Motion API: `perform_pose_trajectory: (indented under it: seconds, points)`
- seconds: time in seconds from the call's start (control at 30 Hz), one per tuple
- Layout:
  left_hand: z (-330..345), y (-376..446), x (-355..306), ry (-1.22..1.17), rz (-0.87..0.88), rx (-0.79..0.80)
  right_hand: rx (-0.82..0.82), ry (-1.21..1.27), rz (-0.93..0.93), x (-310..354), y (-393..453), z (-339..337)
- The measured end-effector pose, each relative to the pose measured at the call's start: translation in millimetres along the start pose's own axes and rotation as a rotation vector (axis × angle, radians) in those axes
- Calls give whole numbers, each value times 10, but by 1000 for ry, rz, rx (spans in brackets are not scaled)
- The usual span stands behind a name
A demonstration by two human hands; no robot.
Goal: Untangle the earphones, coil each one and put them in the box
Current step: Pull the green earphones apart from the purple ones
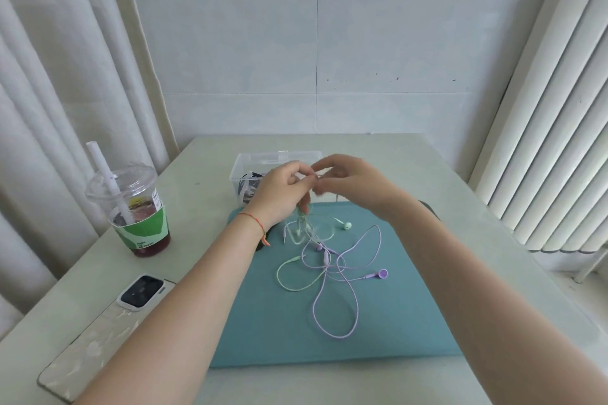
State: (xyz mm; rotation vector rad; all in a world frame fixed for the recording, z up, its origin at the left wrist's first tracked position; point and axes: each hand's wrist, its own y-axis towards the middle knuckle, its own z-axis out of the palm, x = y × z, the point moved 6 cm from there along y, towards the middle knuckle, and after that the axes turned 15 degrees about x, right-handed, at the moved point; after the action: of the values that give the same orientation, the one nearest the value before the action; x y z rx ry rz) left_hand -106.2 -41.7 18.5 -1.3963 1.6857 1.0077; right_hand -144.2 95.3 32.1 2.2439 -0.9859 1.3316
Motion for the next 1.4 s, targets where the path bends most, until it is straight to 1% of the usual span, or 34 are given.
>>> perform_pose_trajectory:
  seconds: [0.03,0.07,0.1,0.17,0.23,0.27,0.3,0.37,0.47,0.53,0.6,0.63,0.67,0.73,0.8,0.87,0.9,0.93,0.97,1.0,1.03,1.07,1.1,1.17,1.23,1.3,1.33,1.37,1.4]
  points:
    - [-9,26,-31,59,11,-20,22,-44,39,-14,13,24]
    - [-24,43,-58,114,26,-52,4,-101,92,-44,18,4]
    - [-51,49,-66,157,41,-89,-43,-145,137,-78,20,-46]
    - [-88,52,-28,217,45,-128,-199,-160,186,-150,0,-213]
    - [-83,53,75,317,-22,-110,-342,-74,156,-183,-37,-380]
    - [-67,51,131,388,-70,-86,-369,2,130,-178,-56,-428]
    - [-47,52,183,449,-108,-62,-367,93,109,-155,-68,-444]
    - [-13,51,274,498,-161,-34,-339,255,102,-101,-96,-454]
    - [1,36,338,469,-201,-18,-317,330,106,-36,-113,-460]
    - [14,35,340,464,-213,9,-335,429,49,-9,-111,-453]
    - [18,44,333,466,-216,17,-387,541,-34,18,-124,-483]
    - [0,50,341,391,-203,-6,-408,562,-45,21,-133,-508]
    - [-33,43,340,256,-180,-47,-419,532,-25,23,-141,-533]
    - [-95,15,322,-12,-145,-145,-391,340,94,-15,-139,-555]
    - [-120,3,247,-123,-78,-210,-251,55,252,-94,-91,-490]
    - [-157,13,139,-254,5,-283,-47,-229,377,-218,-23,-348]
    - [-195,21,92,-357,40,-321,34,-319,420,-296,3,-283]
    - [-239,27,45,-486,69,-345,79,-359,450,-370,18,-241]
    - [-289,34,9,-635,105,-360,82,-362,466,-440,22,-230]
    - [-342,37,-15,-780,148,-375,48,-346,465,-497,23,-250]
    - [-392,32,-13,-866,165,-398,-16,-292,447,-551,20,-291]
    - [-437,20,-3,-868,148,-424,-101,-181,410,-588,14,-348]
    - [-464,12,43,-798,116,-440,-189,-19,354,-609,-5,-393]
    - [-478,-3,110,-549,27,-433,-327,301,216,-577,-40,-475]
    - [-466,-11,171,-186,-62,-372,-376,537,138,-506,-61,-509]
    - [-405,-19,249,240,-156,-286,-365,748,117,-448,-55,-493]
    - [-369,-23,289,400,-197,-260,-358,791,128,-421,-59,-494]
    - [-338,-30,323,515,-229,-251,-356,776,145,-388,-63,-500]
    - [-311,-43,343,608,-258,-252,-368,701,165,-352,-72,-521]
